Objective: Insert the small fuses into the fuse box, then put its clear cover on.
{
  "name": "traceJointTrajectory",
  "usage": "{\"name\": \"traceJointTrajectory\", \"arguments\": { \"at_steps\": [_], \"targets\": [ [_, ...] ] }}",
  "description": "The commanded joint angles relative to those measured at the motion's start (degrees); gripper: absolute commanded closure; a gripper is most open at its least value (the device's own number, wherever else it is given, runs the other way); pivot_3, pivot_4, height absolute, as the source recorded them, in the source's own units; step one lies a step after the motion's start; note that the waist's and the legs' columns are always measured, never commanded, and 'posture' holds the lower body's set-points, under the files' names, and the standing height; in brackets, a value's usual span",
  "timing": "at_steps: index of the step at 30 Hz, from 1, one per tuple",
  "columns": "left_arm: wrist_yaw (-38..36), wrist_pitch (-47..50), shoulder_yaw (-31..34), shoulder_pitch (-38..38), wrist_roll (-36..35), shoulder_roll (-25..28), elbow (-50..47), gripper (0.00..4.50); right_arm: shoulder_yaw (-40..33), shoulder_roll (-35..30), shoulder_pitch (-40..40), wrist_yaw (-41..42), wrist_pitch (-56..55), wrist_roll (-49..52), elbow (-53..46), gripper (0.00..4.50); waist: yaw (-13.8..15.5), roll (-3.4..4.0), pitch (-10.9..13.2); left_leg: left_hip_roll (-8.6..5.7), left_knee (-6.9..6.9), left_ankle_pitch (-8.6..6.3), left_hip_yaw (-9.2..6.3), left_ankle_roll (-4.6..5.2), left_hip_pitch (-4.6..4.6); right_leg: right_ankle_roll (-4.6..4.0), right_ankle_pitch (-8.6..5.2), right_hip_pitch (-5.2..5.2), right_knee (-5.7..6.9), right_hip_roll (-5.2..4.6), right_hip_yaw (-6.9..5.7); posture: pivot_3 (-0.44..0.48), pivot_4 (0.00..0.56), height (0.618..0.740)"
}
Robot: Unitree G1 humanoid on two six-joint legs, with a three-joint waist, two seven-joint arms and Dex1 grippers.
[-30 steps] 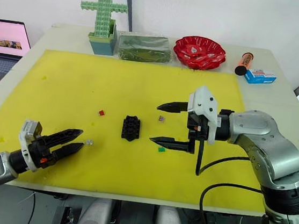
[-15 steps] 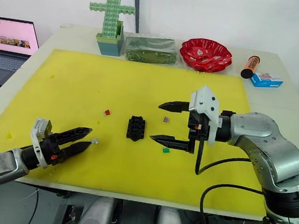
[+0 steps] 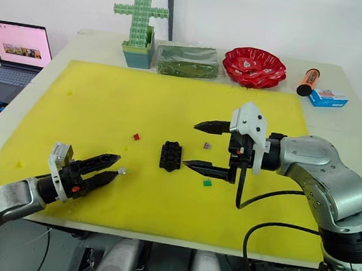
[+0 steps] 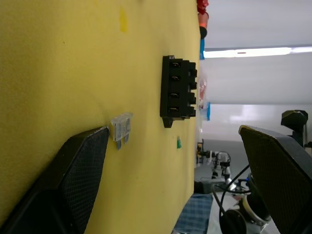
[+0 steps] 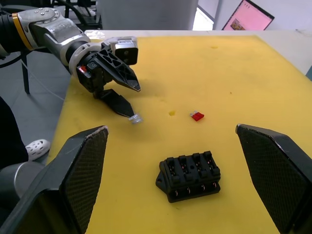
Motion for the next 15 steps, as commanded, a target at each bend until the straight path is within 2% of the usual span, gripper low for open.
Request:
{"name": "traceJointTrajectory", "arguments": {
  "at_steps": [1, 15],
  "targets": [
    [0.68, 1.05, -3.36, -0.13, 0.28, -0.41, -0.08, 0.00, -1.82, -0.63, -0.85, -0.39, -0.07, 1.03, -1.59, 0.03, 0.02, 0.00, 0.00, -0.04, 0.00, 0.00, 0.00, 0.00, -0.04, 0.00, 0.00, -0.01, -0.04, -0.03, -0.01, 0.000, 0.150, 0.740],
    [1.60, 0.16, -4.79, 0.44, 0.28, 0.41, -1.16, 0.00, -1.65, -0.66, -1.22, -0.90, 0.08, 1.34, -1.48, 0.03, -0.02, 0.00, 0.01, -0.16, 0.05, 0.01, -0.08, 0.02, -0.27, 0.00, 0.00, -0.10, -0.15, -0.14, -0.07, 0.000, 0.150, 0.740]
  ]
}}
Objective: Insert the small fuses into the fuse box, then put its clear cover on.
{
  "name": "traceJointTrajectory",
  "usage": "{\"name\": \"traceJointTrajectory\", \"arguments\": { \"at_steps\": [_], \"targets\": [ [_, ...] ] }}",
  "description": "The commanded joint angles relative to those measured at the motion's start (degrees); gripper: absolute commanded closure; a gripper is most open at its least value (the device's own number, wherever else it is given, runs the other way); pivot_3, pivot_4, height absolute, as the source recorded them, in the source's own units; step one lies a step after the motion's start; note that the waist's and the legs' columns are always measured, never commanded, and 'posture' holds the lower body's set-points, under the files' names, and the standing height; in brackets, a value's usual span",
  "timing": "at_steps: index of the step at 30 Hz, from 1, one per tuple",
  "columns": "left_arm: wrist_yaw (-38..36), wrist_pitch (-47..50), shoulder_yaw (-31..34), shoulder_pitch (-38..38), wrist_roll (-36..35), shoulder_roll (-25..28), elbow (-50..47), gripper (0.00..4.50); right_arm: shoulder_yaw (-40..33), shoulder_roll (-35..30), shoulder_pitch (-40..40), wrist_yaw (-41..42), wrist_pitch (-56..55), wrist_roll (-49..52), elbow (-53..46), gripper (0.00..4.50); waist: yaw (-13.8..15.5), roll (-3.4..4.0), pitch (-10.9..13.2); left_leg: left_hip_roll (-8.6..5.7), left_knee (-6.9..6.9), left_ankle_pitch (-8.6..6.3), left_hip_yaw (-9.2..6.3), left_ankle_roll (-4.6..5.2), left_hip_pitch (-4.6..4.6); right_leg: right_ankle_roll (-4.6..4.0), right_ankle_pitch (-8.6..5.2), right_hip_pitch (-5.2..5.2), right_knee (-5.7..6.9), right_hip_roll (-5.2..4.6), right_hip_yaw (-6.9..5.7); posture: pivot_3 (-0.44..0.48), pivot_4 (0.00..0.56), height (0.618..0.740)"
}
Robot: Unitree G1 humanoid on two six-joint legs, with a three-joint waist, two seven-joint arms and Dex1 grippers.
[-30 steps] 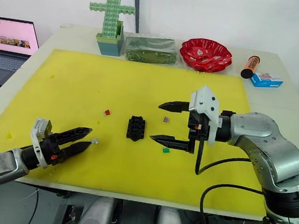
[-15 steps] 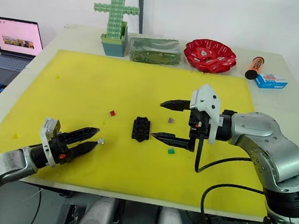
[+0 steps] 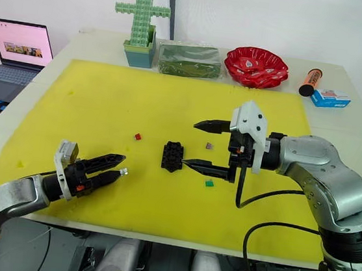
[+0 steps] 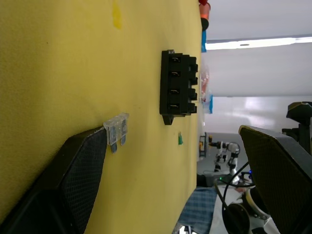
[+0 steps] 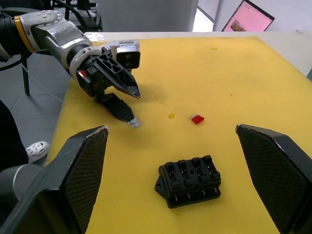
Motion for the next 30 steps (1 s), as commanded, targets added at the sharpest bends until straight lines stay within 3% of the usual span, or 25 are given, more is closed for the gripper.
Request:
{"name": "traceJointTrajectory", "arguments": {
  "at_steps": [1, 7, 9, 18, 21, 27, 30],
  "targets": [
    [1.78, 0.06, -2.82, 1.91, 0.28, 0.04, -0.71, 0.00, -1.68, -0.69, -1.00, -0.30, 0.00, 0.85, -1.50, 0.03, -0.04, 0.00, 0.00, 0.00, 0.00, 0.00, 0.00, 0.00, 0.00, 0.00, 0.00, 0.00, -0.02, 0.00, 0.00, 0.000, 0.150, 0.740],
    [6.13, -3.01, -2.53, 5.64, 0.28, 0.93, -1.44, 0.00, -2.23, -0.62, -1.54, -1.04, 0.66, 1.59, -1.53, 0.03, -0.23, 0.03, -0.02, 0.03, -0.11, -0.01, 0.00, 0.00, 0.00, 0.00, 0.00, -0.03, -0.07, -0.04, 0.04, 0.000, 0.150, 0.740],
    [6.69, -3.71, -2.85, 7.04, 0.28, 1.47, -1.45, 0.38, -2.18, -0.70, -1.47, -1.09, 0.80, 1.61, -1.62, 0.00, -0.34, 0.08, -0.05, 0.05, -0.16, -0.02, 0.00, 0.00, 0.00, 0.00, 0.00, -0.06, -0.08, -0.04, 0.03, 0.000, 0.150, 0.740],
    [6.85, -6.08, -5.64, 8.64, 0.28, 4.38, -0.77, 3.59, -1.97, -0.69, -1.56, -1.38, 0.97, 1.81, -1.60, 0.00, -0.67, 0.13, -0.05, 0.08, -0.60, -0.01, 0.08, 0.00, -0.04, 0.02, -0.01, -0.15, -0.16, 0.05, 0.01, 0.000, 0.150, 0.740],
    [6.68, -6.94, -6.05, 9.25, 0.66, 5.42, -0.02, 4.48, -1.95, -0.72, -1.61, -1.40, 0.95, 1.80, -1.52, 0.00, -0.96, 0.26, -0.11, 0.10, -0.61, -0.01, 0.09, 0.00, -0.04, 0.02, -0.01, -0.15, -0.18, 0.07, 0.01, 0.000, 0.150, 0.740],
    [5.74, -7.86, -5.86, 9.56, 0.66, 6.60, 0.52, 4.48, -1.89, -0.68, -1.38, -1.35, 0.65, 1.48, -1.22, 0.00, -1.78, 0.51, -0.24, 0.17, -0.60, -0.01, 0.09, 0.00, 0.04, 0.02, -0.01, -0.12, -0.17, 0.11, -0.01, 0.000, 0.150, 0.740],
    [1.11, -6.11, -3.88, 8.87, 0.31, 8.26, -0.26, 4.48, -2.17, -0.74, -1.02, -1.26, 0.45, 1.30, -0.68, 0.00, -1.78, 0.50, -0.23, 0.21, -0.61, -0.01, 0.07, 0.00, 0.05, 0.02, -0.01, -0.17, -0.16, 0.15, -0.07, 0.000, 0.150, 0.740]
  ]
}}
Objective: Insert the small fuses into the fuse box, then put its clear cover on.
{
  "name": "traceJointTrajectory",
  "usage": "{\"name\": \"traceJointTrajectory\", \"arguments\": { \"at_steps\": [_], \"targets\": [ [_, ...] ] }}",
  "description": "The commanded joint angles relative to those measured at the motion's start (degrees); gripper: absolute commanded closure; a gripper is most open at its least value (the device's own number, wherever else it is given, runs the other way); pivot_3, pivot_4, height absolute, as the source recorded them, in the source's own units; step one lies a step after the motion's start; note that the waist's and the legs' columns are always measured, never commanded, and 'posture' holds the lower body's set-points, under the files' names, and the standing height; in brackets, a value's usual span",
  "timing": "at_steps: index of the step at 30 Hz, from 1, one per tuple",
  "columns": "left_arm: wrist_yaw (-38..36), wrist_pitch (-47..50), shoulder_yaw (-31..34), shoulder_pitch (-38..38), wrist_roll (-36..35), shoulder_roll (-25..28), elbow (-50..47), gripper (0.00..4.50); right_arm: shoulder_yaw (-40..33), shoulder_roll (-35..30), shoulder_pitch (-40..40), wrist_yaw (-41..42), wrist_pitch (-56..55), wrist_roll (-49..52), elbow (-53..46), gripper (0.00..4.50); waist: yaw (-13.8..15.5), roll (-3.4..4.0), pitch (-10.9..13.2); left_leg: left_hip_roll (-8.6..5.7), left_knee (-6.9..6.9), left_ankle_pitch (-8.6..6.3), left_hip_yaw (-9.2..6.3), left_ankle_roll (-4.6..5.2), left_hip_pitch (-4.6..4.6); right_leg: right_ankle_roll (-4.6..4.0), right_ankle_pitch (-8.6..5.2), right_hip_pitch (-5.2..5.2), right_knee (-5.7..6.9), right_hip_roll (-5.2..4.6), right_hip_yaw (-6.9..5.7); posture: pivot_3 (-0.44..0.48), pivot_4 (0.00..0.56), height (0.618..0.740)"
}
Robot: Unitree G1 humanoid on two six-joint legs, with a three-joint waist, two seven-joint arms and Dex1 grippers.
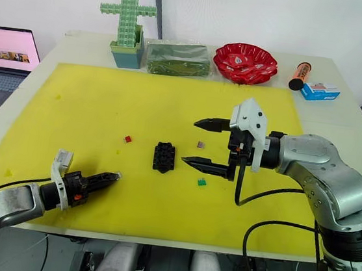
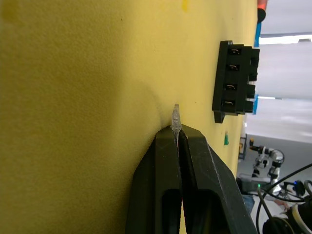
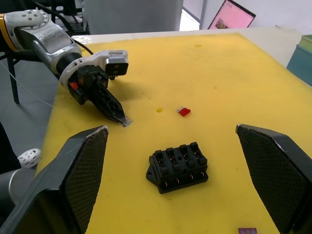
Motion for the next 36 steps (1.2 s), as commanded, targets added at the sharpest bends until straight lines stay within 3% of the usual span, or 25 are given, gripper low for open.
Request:
{"name": "traceJointTrajectory", "arguments": {
  "at_steps": [1, 4, 7, 12, 16, 19, 22, 25, 29, 32, 34, 36],
  "targets": [
    [-4.94, 2.88, 1.12, 1.46, 0.26, 2.65, 2.53, 4.48, -2.36, -0.71, -0.24, -0.07, -0.60, 0.45, -0.49, 0.00, -0.01, -0.03, 0.02, 0.00, -0.01, 0.00, 0.00, 0.00, -0.01, 0.00, 0.00, 0.00, 0.00, 0.00, 0.00, 0.000, 0.150, 0.740],
    [-13.61, 6.32, 3.54, -0.60, 0.48, 7.55, 0.53, 4.48, -2.99, -0.77, -0.33, -0.26, -0.01, 1.05, 0.15, 0.00, -0.10, -0.23, 0.15, 0.02, -0.01, 0.00, 0.00, 0.00, -0.09, 0.00, 0.00, -0.30, 0.00, 0.04, -0.03, 0.000, 0.150, 0.740],
    [-26.31, 7.91, 6.30, -4.52, 7.85, 12.47, -4.51, 4.48, -3.90, -0.46, -0.87, -0.92, 1.54, 2.44, 0.91, 0.00, 0.08, -0.63, 0.53, 0.05, -0.01, 0.01, -0.04, -0.01, -0.19, 0.00, 0.00, -0.47, 0.03, 0.07, -0.08, 0.000, 0.150, 0.740],
    [-48.92, -3.26, 1.23, -12.45, 34.27, 18.13, -14.76, 4.48, -3.89, 0.09, -3.02, -2.04, 5.89, 5.63, 1.81, 0.00, 0.21, -0.37, 0.74, -0.09, -0.11, -0.01, 0.09, -0.24, -0.31, -0.21, 0.12, -0.38, -0.47, -0.11, -0.09, 0.000, 0.150, 0.740],
    [-59.62, -17.75, -4.82, -17.25, 51.33, 15.85, -16.35, 4.48, -1.81, -0.53, -3.89, -1.62, 7.60, 5.40, 1.25, 0.00, 0.21, -0.39, 0.74, -0.06, -0.28, -0.10, 0.51, 0.14, -0.52, -0.47, 0.29, -0.32, -0.86, -0.12, -0.06, 0.000, 0.150, 0.740],
    [-68.18, -29.69, -13.53, -22.63, 66.56, 15.56, -14.47, 4.48, -0.11, -0.33, -4.67, -0.85, 7.64, 5.05, -0.26, 0.00, 0.33, -0.40, 0.75, -0.04, -0.15, -0.08, 0.49, 0.18, -1.13, -0.42, 0.32, -0.88, -0.74, 0.03, -0.12, 0.000, 0.150, 0.740],
    [-72.78, -39.15, -17.97, -25.97, 75.82, 13.33, -11.80, 4.50, 2.15, -0.12, -5.34, -0.92, 6.61, 3.21, -0.86, 0.60, 0.43, -0.41, 0.75, -0.13, -0.06, -0.07, 0.61, 0.19, -1.16, -0.39, 0.33, -0.85, -0.74, 0.22, -0.17, 0.000, 0.150, 0.740],
    [-74.50, -43.82, -20.72, -29.19, 81.60, 10.87, -9.17, 4.50, 6.83, -1.20, -5.26, -0.59, 3.03, -3.23, -2.28, 1.61, 0.38, -0.44, 0.75, -0.05, 0.05, -0.08, 0.72, 0.22, -1.15, -0.23, 0.40, -0.79, -0.72, 0.37, -0.16, 0.000, 0.150, 0.740],
    [-76.96, -49.83, -22.65, -31.11, 86.96, 8.58, -7.02, 4.50, 11.10, -0.34, -5.09, -1.62, -0.06, -8.94, -2.99, 1.61, 0.31, -0.58, 0.83, 0.05, 0.24, -0.07, 0.73, 0.22, -1.15, 1.21, 0.71, -0.74, -0.71, 0.45, -0.10, 0.000, 0.150, 0.740],
    [-77.43, -52.75, -23.01, -31.83, 89.34, 6.88, -5.46, 4.50, 12.70, 1.19, -5.15, -2.92, -0.95, -11.28, -2.93, 2.14, 0.21, -0.58, 0.83, 0.18, 0.30, -0.02, 0.70, 0.17, -1.10, 1.41, 0.80, -0.74, -0.63, 0.57, -0.09, 0.000, 0.150, 0.740],
    [-77.95, -53.78, -22.93, -32.11, 90.23, 6.07, -4.97, 4.50, 13.57, 1.94, -5.36, -3.60, -1.23, -12.66, -2.98, 2.79, 0.26, -0.60, 0.84, 0.41, 0.45, -0.01, 0.70, 0.17, -1.10, 1.46, 0.82, -0.73, -0.54, 0.79, -0.08, 0.000, 0.150, 0.740],
    [-78.20, -54.73, -22.97, -32.33, 91.14, 5.47, -4.57, 4.50, 14.15, 2.87, -5.84, -4.18, -1.17, -13.37, -2.96, 2.79, 0.27, -0.59, 0.84, 0.62, 0.58, -0.02, 0.70, 0.17, -1.11, 1.47, 0.83, -0.72, -0.49, 0.98, -0.10, 0.000, 0.150, 0.740]
  ]
}}
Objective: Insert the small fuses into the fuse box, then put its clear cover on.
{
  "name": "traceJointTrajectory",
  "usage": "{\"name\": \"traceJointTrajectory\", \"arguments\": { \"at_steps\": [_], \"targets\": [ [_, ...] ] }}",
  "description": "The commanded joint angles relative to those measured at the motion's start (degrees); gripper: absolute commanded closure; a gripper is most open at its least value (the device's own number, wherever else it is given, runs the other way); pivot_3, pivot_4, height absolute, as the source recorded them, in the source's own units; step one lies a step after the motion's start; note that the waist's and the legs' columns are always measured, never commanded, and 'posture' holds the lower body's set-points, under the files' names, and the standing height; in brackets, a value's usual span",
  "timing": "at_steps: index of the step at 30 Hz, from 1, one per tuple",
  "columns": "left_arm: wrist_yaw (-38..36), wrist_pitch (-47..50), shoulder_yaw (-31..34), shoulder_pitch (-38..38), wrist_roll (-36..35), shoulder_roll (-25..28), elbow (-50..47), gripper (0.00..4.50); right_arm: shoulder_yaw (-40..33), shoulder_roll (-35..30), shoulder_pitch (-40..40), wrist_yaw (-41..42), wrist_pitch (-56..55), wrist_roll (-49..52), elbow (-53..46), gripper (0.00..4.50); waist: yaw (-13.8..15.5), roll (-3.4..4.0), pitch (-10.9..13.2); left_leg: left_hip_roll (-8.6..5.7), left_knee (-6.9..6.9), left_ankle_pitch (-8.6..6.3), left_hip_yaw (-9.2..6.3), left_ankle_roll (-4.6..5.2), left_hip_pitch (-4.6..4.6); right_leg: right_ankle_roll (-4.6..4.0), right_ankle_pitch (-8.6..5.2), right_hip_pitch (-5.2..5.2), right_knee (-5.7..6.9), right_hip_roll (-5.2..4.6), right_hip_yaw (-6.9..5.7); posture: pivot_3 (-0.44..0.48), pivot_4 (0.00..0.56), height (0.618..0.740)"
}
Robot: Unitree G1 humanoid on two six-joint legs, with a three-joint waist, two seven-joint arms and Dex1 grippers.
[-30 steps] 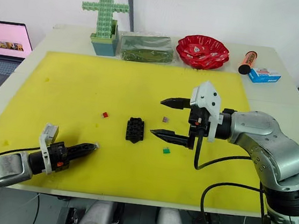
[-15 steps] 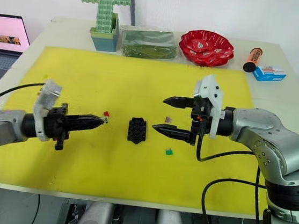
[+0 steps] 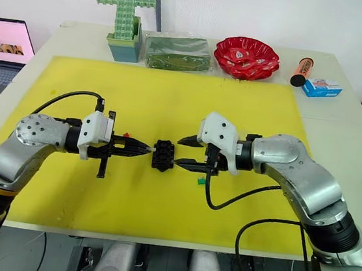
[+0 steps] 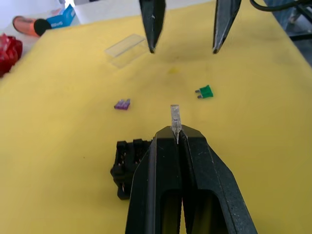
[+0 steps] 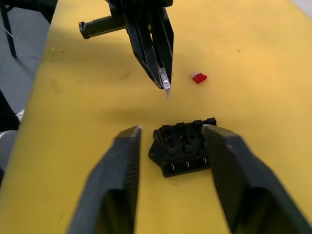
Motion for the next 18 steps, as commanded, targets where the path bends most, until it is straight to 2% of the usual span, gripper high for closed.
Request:
{"name": "traceJointTrajectory", "arguments": {
  "at_steps": [1, 10, 18],
  "targets": [
    [-0.76, -2.57, 0.25, -1.28, 1.66, -1.06, -0.04, 4.50, 0.14, 1.58, -1.53, -1.16, -1.00, -1.68, -1.84, 2.79, 0.03, 0.01, 0.00, 0.01, 0.01, 0.00, 0.00, 0.00, 0.02, 0.00, 0.00, -0.01, 0.06, 0.01, 0.00, 0.000, 0.150, 0.740],
    [-0.31, -2.56, 0.01, -2.43, 2.94, -3.21, -0.47, 4.50, 1.89, 4.92, -2.01, -2.28, -1.12, -4.21, -1.63, 2.79, 0.15, 0.00, -0.01, 0.07, 0.32, -0.02, -0.01, 0.03, 0.03, 0.11, 0.05, -0.04, 0.55, 0.08, 0.01, 0.000, 0.150, 0.740],
    [-0.14, 1.68, -0.40, -4.61, 2.09, -3.12, -5.19, 4.50, 2.74, 6.57, -4.63, -1.19, -0.75, -5.49, -0.08, 2.79, 0.06, 0.00, -0.01, 0.08, 0.42, -0.02, -0.06, 0.03, 0.08, 0.11, 0.03, -0.04, 0.75, 0.11, 0.00, 0.000, 0.150, 0.740]
  ]
}}
